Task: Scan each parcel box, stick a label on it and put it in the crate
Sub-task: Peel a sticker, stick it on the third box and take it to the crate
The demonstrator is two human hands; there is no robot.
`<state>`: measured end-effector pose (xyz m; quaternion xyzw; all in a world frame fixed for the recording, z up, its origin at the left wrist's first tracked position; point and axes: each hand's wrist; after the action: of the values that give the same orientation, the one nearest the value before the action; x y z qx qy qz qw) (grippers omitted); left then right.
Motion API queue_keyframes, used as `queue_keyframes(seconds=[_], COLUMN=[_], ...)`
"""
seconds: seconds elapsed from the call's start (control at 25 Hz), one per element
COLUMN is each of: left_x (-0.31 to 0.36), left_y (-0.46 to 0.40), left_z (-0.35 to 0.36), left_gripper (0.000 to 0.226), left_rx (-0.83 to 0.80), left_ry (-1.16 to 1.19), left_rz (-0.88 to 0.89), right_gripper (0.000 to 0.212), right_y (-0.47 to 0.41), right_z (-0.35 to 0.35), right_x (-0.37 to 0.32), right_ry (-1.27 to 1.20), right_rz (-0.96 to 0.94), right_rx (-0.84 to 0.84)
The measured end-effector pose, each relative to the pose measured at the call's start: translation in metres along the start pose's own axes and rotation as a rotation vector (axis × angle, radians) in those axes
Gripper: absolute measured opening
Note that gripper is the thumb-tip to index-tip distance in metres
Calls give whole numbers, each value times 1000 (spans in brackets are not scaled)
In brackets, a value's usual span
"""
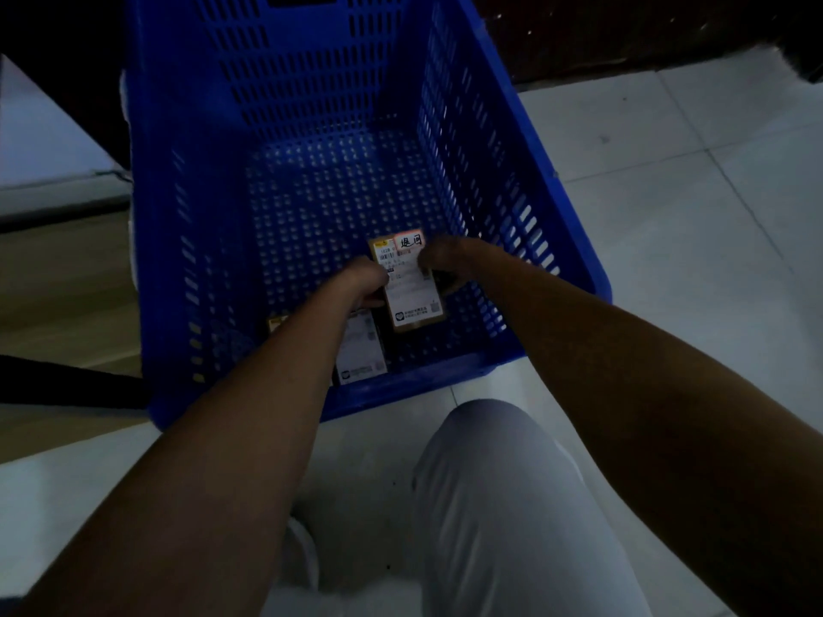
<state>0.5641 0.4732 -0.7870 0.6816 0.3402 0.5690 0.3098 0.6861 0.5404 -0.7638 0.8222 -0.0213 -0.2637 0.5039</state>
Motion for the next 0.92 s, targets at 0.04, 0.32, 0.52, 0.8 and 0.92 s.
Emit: queue_keyframes(seconds=[0.04, 0.32, 0.52, 0.8, 0.92], left_x=[-3, -12, -19, -27, -21], left_y=[-4, -23, -23, -25, -9], left_z=[0, 6, 7, 2, 0], left_gripper=[34, 39, 40, 36, 37], left_rx=[-37, -169, -195, -179, -100], left_ry=[-19, -53, -84, -226, -270], left_rz=[-18, -133, -238, -301, -287], right_gripper=[35, 43, 47, 61, 52], right_y=[-4, -18, -23, -18, -8], right_z=[4, 17, 33, 35, 36], right_x=[1, 8, 8, 13, 12], right_ry=[17, 183, 235, 244, 311], right_rz=[23, 87, 193, 298, 272], right_rx=[-28, -127, -229, -395, -415])
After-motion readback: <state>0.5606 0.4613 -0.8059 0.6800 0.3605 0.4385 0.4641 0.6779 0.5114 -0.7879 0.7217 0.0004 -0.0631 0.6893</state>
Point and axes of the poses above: each hand's wrist, its own y-axis away from the middle knuckle, its own z-axis out of the palm, x = y × z, and after that the axes turned 6 degrees about -x, right-handed
